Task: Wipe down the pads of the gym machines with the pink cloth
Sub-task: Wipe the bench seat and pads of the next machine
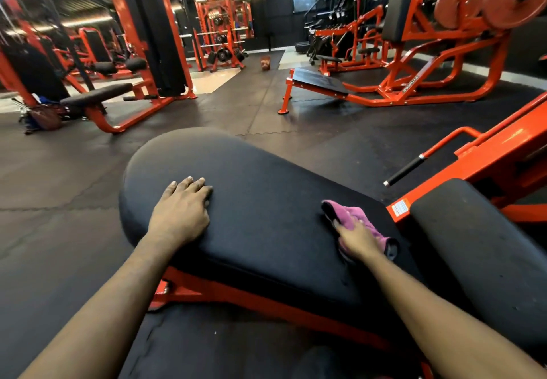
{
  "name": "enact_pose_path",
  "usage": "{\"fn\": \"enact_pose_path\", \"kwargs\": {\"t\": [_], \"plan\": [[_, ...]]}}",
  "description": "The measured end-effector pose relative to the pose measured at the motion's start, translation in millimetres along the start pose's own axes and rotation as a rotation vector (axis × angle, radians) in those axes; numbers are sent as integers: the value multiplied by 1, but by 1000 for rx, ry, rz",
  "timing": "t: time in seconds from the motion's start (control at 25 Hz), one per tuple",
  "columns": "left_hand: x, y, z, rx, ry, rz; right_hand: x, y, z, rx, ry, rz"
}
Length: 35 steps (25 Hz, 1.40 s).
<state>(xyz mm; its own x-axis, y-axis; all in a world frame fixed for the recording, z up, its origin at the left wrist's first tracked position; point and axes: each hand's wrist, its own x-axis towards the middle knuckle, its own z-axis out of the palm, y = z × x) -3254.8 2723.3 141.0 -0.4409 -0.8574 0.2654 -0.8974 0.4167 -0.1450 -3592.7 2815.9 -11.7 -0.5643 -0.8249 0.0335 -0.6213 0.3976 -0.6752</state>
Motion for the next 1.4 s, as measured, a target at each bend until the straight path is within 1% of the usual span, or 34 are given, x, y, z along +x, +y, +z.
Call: {"fn": "enact_pose_path", "kwargs": {"t": [0.04,0.08,0.12,0.16,0.24,0.28,0.36,0.44,0.6,0.64,0.68,0.72,0.8,0.88,0.96,1.0,1.08,1.12,1.16,1.24,1.32,1.4], "plan": [[-7,-4,-1,-16,20,-5,-1,-22,6,-1,12,-58],[-11,-8,-2,-32,37,-13,-11,-49,18,-4,34,-210],[-12,-14,-4,-41,48,-21,-30,-78,32,11,20,-392],[-11,-20,-7,-38,49,-26,-55,-102,43,30,-38,-537],[-5,-35,-12,-45,68,-36,-97,-121,44,42,-158,-699],[0,-43,-14,-70,85,-52,-99,-117,41,35,-169,-733],[8,-53,-17,-134,135,-82,-71,-96,37,46,-147,-675],[12,-57,-11,-114,179,-75,-17,-72,39,30,-122,-494],[14,-57,-2,-81,212,-81,96,-47,35,-73,-55,-7],[15,-58,-1,-86,233,-85,115,-54,35,-60,-34,68],[15,-58,0,-90,252,-84,127,-71,38,-50,-16,81],[16,-58,1,-94,270,-78,131,-94,43,-27,-1,29],[14,-56,4,-140,344,-104,111,-152,51,27,-4,-193],[10,-57,6,-247,482,-233,69,-193,61,86,-69,-431],[9,-58,7,-375,589,-381,9,-201,63,115,-163,-673],[8,-59,8,-423,611,-405,-25,-196,58,124,-205,-804],[9,-63,11,-470,611,-364,-71,-174,48,139,-300,-1017],[9,-66,12,-477,603,-343,-78,-167,44,113,-341,-1080],[8,-69,12,-498,593,-335,-76,-166,42,87,-362,-1105],[6,-73,14,-562,574,-333,-45,-176,49,67,-359,-1038],[5,-74,17,-596,596,-331,17,-195,56,55,-318,-832],[5,-73,19,-620,624,-323,79,-204,58,-22,-200,-594]]}}
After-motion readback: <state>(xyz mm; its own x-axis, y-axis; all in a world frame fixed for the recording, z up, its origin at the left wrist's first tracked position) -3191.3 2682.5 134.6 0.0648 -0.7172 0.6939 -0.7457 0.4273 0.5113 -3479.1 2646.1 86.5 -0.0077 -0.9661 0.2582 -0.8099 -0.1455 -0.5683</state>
